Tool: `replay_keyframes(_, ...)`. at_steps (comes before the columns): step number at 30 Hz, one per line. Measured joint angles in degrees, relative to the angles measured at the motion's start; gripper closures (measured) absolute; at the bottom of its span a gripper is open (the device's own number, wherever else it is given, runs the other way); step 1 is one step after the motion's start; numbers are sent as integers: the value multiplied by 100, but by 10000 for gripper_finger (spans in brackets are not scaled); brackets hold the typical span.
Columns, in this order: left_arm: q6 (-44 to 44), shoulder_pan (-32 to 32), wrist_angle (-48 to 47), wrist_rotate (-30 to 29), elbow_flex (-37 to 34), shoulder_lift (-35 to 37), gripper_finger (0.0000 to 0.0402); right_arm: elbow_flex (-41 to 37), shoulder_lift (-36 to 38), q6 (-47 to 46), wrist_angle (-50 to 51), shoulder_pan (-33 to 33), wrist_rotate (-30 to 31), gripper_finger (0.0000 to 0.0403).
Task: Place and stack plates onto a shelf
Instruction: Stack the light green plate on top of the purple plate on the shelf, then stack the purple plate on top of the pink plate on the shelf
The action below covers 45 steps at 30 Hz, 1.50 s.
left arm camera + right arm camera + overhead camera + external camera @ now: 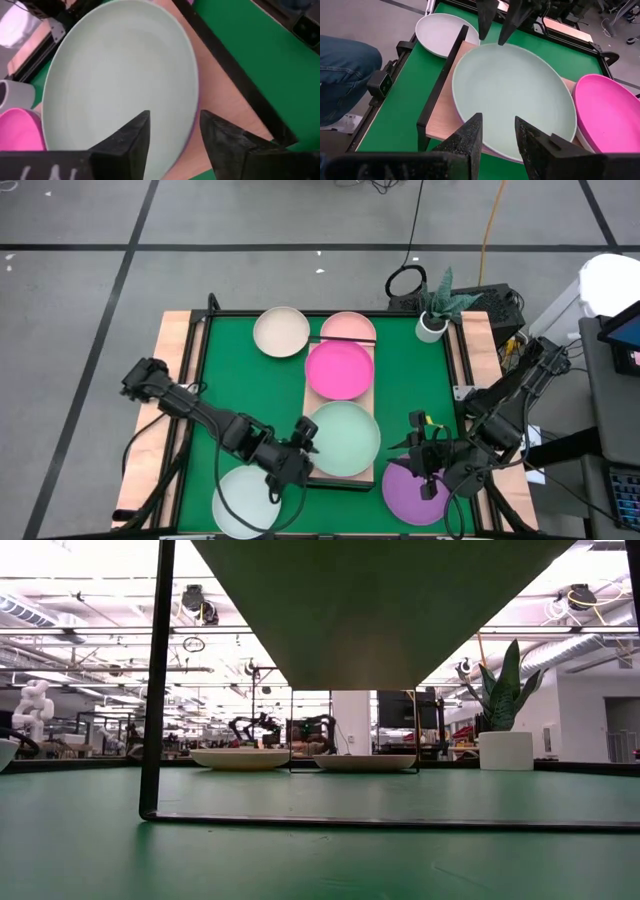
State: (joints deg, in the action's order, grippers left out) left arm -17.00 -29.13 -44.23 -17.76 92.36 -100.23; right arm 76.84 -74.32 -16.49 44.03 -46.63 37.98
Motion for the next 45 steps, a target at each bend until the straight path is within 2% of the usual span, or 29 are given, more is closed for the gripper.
replay_keyframes(10,290,-314,18,-352,-1,189,220,0,0,-149,-2,0,-2,303)
replay_keyframes(14,663,-380,-21,-464,-2,301,220,0,-2,-312,-2,0,24,303)
replay_keyframes(23,2019,-505,-787,-512,-5,528,220,2,-69,-1245,-7,-10,101,303)
replay_keyframes(30,2322,-726,-968,-607,-4,584,220,6,-92,-1454,-310,-128,70,303)
replay_keyframes(39,2322,-1018,-975,-1137,-4,580,220,46,-167,-2010,-370,-172,-564,303)
replay_keyframes(45,2499,-1104,-1053,-1240,-4,580,220,46,-351,-2855,101,-403,-987,303)
